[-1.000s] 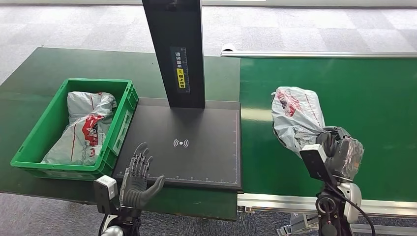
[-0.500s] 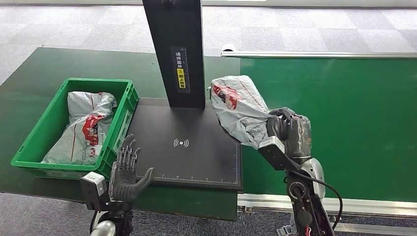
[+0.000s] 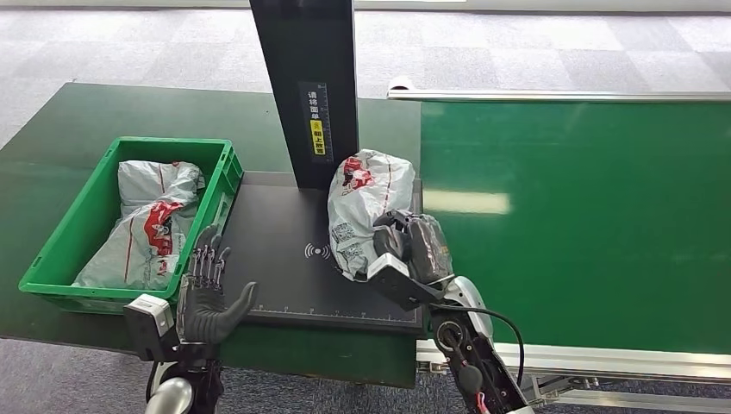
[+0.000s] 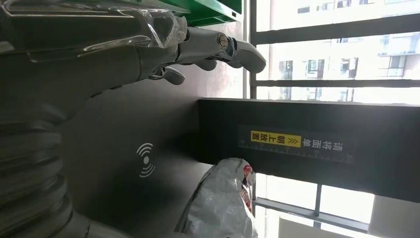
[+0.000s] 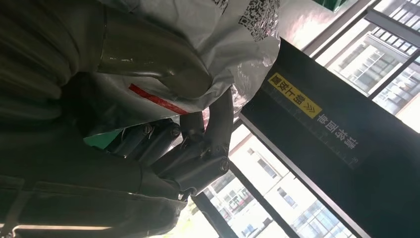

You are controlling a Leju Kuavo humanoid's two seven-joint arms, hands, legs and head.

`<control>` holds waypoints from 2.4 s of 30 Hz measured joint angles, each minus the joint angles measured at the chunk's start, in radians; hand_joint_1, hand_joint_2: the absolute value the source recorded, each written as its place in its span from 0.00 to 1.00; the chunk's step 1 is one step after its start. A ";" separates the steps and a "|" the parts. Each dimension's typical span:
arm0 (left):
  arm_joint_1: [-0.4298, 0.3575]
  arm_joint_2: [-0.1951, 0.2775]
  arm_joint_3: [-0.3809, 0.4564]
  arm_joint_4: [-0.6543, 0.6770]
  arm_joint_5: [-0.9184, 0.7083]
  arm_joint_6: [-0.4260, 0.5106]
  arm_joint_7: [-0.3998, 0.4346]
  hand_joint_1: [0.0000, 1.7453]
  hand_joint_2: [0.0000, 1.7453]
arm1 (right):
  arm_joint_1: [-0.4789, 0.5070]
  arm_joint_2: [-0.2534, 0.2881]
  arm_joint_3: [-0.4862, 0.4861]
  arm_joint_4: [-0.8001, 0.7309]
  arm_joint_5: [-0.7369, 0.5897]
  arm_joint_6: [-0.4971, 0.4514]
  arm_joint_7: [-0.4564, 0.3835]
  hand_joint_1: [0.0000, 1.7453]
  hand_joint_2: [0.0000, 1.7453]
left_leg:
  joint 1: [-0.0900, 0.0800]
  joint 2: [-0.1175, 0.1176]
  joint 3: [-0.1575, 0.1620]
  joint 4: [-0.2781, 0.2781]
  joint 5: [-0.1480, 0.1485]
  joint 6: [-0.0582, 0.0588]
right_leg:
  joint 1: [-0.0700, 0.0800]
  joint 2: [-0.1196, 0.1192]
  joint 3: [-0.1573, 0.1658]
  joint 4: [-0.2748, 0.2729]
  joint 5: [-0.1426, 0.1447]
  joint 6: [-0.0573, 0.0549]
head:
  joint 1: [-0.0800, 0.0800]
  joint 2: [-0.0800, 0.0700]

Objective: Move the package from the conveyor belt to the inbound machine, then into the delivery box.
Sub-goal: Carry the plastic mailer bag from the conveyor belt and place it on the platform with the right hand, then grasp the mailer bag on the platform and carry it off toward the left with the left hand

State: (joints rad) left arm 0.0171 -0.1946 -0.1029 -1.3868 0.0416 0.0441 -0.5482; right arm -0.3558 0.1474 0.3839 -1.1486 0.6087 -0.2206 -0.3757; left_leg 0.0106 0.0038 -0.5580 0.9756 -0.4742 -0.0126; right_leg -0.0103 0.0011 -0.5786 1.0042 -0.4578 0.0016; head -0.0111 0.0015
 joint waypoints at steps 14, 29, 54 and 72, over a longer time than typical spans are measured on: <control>0.000 0.002 0.005 -0.003 -0.001 0.004 0.000 0.00 1.00 | -0.010 0.005 0.023 0.039 -0.012 0.025 0.011 0.00 1.00 | 0.000 0.000 0.000 0.000 0.000 0.000 | 0.000 0.000 0.000 0.000 0.000 0.000 | 0.000 0.000; -0.093 0.002 -0.054 0.015 -0.146 -0.018 0.056 0.00 1.00 | -0.038 0.023 0.046 0.121 -0.451 0.441 -0.131 0.00 1.00 | 0.000 -0.001 0.000 0.000 0.000 0.000 | 0.000 0.000 0.000 0.000 0.000 0.000 | 0.000 0.000; -0.487 -0.073 -0.291 0.720 -0.838 0.355 0.275 0.00 1.00 | 0.139 -0.013 -0.238 -0.314 -0.603 0.337 -0.153 0.00 1.00 | 0.000 -0.001 0.001 0.001 0.001 0.001 | -0.001 0.000 0.000 0.000 0.001 0.000 | 0.000 0.000; -0.590 -0.095 -0.383 0.931 -1.048 0.434 0.412 0.81 1.00 | 0.156 -0.023 -0.275 -0.361 -0.615 0.321 -0.160 0.00 1.00 | -0.001 -0.002 0.002 0.001 0.001 0.001 | -0.001 0.000 0.002 0.000 0.001 0.000 | 0.000 0.000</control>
State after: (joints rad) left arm -0.5731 -0.2899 -0.4857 -0.4562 -1.0065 0.4783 -0.1358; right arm -0.2002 0.1246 0.1089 -1.5095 -0.0064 0.1001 -0.5353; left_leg 0.0100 0.0022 -0.5562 0.9766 -0.4733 -0.0114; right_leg -0.0112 0.0006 -0.5767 1.0040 -0.4565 0.0021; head -0.0111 0.0015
